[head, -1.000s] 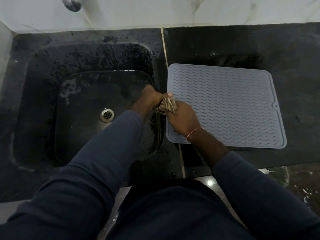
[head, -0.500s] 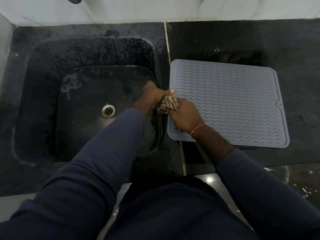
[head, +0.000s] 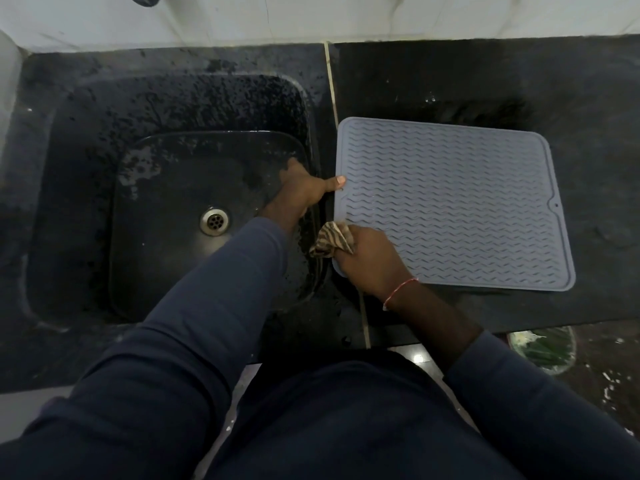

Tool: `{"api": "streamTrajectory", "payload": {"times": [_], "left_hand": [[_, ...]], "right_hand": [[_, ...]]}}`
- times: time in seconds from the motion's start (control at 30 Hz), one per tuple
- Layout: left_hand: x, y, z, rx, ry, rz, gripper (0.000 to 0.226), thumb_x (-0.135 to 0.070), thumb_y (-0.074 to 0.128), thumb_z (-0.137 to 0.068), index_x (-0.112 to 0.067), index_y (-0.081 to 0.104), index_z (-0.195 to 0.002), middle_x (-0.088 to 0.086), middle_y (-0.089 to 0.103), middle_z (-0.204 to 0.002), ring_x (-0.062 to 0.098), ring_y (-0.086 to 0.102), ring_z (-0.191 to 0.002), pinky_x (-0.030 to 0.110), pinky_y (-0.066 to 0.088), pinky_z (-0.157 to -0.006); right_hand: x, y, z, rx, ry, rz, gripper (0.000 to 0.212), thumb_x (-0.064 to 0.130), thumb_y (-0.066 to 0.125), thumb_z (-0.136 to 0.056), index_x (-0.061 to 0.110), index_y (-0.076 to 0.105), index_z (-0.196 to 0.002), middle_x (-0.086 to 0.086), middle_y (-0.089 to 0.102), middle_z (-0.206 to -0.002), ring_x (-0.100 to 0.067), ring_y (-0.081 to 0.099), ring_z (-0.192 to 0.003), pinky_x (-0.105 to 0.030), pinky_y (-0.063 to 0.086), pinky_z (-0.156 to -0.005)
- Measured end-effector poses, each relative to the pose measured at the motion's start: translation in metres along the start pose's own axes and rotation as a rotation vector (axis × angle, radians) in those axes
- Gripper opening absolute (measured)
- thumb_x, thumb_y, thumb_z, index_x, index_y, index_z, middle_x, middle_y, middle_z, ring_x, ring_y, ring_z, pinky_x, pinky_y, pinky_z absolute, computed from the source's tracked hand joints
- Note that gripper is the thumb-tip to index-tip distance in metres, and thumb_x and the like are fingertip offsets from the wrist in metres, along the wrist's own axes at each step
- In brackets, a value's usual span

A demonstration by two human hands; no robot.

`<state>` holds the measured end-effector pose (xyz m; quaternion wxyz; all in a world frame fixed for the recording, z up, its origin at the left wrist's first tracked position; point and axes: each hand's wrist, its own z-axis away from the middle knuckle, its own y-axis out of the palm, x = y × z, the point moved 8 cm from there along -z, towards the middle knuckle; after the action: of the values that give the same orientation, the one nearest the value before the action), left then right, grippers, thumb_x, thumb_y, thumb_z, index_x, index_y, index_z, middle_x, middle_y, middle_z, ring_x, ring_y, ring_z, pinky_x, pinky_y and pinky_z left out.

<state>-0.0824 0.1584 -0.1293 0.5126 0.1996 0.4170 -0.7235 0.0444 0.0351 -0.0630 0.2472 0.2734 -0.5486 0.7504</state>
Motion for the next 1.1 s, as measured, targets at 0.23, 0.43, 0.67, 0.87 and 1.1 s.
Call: {"api": "streamTrajectory", "payload": {"times": [0.23, 0.43, 0.67, 0.87, 1.1], "left_hand": [[0.002, -0.001, 0.006, -0.033, 0.030, 0.033, 0.129, -0.052, 0.088, -0.055, -0.012, 0.013, -0.152, 0.013, 0.029, -0.154, 0.030, 0.034, -0.138, 0.046, 0.038, -0.110], [0.003, -0.003, 0.012, -0.058, 0.064, 0.067, 0.129, -0.057, 0.087, -0.049, -0.010, 0.020, -0.149, 0.013, 0.038, -0.148, 0.029, 0.040, -0.133, 0.046, 0.041, -0.108], [0.004, -0.003, 0.016, -0.105, 0.102, 0.062, 0.120, -0.058, 0.085, -0.053, -0.008, 0.028, -0.146, 0.012, 0.044, -0.145, 0.027, 0.044, -0.131, 0.045, 0.041, -0.108], [0.002, -0.002, 0.024, -0.135, 0.123, 0.042, 0.112, -0.053, 0.082, -0.065, -0.007, 0.024, -0.149, 0.013, 0.038, -0.149, 0.027, 0.039, -0.135, 0.040, 0.037, -0.111], [0.020, 0.018, 0.040, -0.108, 0.043, 0.216, 0.091, -0.048, 0.073, -0.078, -0.007, 0.029, -0.146, 0.010, 0.045, -0.145, 0.024, 0.048, -0.128, 0.038, 0.043, -0.106]], "right_hand": [[0.002, 0.008, 0.026, -0.043, 0.026, 0.095, 0.013, 0.026, 0.058, -0.086, 0.015, 0.065, -0.085, 0.000, 0.064, -0.077, -0.016, 0.059, -0.068, -0.027, 0.044, -0.060], [0.000, 0.007, 0.039, 0.119, 0.042, -0.078, 0.010, 0.027, 0.060, -0.088, 0.023, 0.068, -0.083, 0.005, 0.068, -0.077, -0.006, 0.063, -0.072, -0.026, 0.049, -0.067], [-0.010, 0.001, 0.060, -0.017, 0.072, -0.020, 0.017, 0.028, 0.059, -0.091, 0.013, 0.067, -0.090, 0.001, 0.068, -0.085, -0.012, 0.063, -0.077, -0.027, 0.048, -0.070], [0.013, -0.001, 0.055, 0.168, 0.004, -0.201, 0.007, 0.030, 0.064, -0.089, 0.025, 0.068, -0.087, 0.014, 0.064, -0.079, 0.002, 0.059, -0.072, -0.015, 0.042, -0.068], [-0.044, -0.053, 0.051, -0.349, 0.070, -0.117, 0.022, 0.026, 0.050, -0.093, 0.019, 0.070, -0.099, 0.009, 0.065, -0.095, 0.000, 0.060, -0.089, -0.009, 0.045, -0.081]]}}
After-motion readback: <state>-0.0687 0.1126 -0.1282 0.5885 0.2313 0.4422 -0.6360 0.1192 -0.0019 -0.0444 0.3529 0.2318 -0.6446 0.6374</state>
